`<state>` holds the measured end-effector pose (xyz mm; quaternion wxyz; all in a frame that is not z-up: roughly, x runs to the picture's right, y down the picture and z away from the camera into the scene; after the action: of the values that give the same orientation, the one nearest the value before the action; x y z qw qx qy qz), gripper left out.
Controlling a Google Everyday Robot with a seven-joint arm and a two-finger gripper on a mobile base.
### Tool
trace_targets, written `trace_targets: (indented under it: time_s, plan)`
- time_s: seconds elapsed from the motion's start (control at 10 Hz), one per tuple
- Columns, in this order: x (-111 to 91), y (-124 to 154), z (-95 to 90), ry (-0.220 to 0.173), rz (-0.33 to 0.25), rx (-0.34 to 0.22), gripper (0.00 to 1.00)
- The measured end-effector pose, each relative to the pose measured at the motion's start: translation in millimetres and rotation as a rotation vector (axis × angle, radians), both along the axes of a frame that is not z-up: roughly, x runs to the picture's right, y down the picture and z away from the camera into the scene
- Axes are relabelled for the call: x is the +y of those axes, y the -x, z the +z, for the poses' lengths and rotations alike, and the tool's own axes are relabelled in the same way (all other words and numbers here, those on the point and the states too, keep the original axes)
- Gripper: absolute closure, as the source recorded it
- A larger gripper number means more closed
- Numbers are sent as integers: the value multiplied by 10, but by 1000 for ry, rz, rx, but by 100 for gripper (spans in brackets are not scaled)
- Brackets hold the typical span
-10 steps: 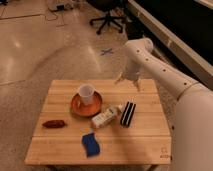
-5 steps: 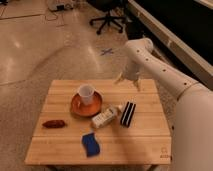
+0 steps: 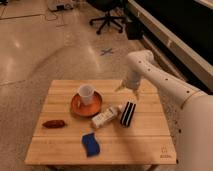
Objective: Place the eraser in the ceramic cup
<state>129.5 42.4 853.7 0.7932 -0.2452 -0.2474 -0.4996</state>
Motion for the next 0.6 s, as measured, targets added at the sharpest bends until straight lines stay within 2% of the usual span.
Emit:
trace_targets:
  time_s: [0.4, 0.6]
  plan:
    - [397, -129, 304, 56, 16, 51, 20]
    - [497, -132, 397, 74, 13, 64, 20]
